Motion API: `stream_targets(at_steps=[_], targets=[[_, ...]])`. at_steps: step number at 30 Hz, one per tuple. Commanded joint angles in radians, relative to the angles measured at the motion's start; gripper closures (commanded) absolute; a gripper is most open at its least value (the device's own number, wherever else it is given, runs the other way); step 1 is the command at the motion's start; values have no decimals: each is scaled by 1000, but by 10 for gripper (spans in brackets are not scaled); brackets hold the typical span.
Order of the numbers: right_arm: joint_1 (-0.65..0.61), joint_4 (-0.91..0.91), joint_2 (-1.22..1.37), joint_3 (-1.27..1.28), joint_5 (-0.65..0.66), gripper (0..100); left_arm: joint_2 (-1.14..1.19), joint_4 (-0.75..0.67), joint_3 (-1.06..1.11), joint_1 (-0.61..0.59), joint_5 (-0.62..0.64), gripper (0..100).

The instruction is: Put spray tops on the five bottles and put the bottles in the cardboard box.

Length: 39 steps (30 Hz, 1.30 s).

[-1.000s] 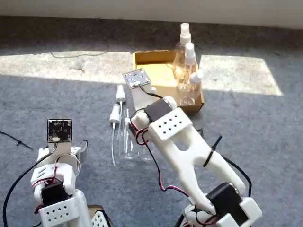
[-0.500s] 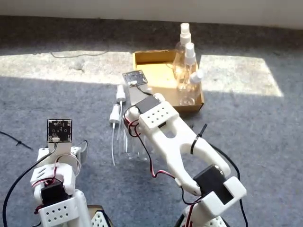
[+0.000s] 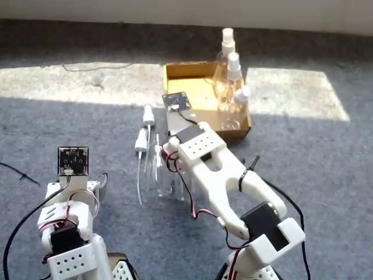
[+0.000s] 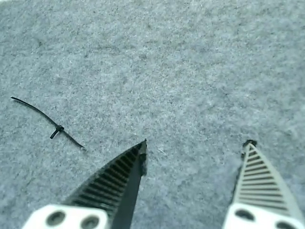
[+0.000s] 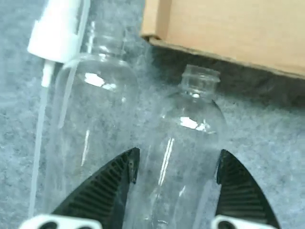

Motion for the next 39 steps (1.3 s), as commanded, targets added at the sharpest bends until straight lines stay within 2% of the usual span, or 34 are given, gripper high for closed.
stream_targets(at_steps=[1,4,7,12,21,25,33,39], targets=[[15,-31,-12,58,0,779,-2,-18,10,-5,-9,713],[28,-25,-18,97,3,829,-2,-18,10,-5,-9,713],[65,1,-19,111,77,873,-2,-18,10,-5,-9,713],[133,38,-44,166,153,881,-2,-18,12,-7,-9,713],[182,33,-443,450,310,878,-2,-18,12,-5,-9,713],[223,41,-510,501,377,878,-2,-18,12,-5,-9,713],[220,42,-470,504,381,724,-2,-18,12,-5,-9,713],[217,114,-470,460,382,716,-2,-18,12,-5,-9,713]])
